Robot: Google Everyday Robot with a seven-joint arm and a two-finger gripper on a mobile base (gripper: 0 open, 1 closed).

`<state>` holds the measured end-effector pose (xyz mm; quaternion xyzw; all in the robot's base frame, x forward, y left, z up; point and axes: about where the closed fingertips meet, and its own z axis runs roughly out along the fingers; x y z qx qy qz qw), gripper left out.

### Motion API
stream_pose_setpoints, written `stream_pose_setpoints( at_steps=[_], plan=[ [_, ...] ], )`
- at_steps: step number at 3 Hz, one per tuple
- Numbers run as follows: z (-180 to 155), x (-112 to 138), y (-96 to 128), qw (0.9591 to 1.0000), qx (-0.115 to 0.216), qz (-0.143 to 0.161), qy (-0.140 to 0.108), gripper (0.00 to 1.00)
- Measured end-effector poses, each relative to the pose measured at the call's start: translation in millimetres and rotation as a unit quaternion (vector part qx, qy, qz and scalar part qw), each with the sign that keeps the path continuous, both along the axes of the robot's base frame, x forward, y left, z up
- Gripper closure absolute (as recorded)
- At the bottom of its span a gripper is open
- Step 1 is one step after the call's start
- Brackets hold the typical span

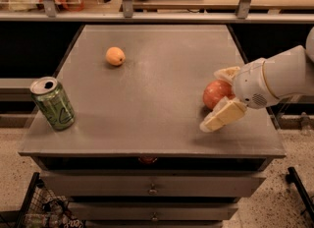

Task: Move apple near orange

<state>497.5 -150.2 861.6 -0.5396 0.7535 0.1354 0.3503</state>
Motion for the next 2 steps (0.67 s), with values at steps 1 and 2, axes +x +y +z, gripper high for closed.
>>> stream_pose_setpoints(
  at_steps=[1, 2],
  plan=[
    [-5.4, 3.6, -1.5, 1.0, 0.005, 0.003, 0.003, 0.4],
    [-4.3, 6.5, -0.1, 0.9999, 0.01, 0.007, 0.002, 0.62]
  ],
)
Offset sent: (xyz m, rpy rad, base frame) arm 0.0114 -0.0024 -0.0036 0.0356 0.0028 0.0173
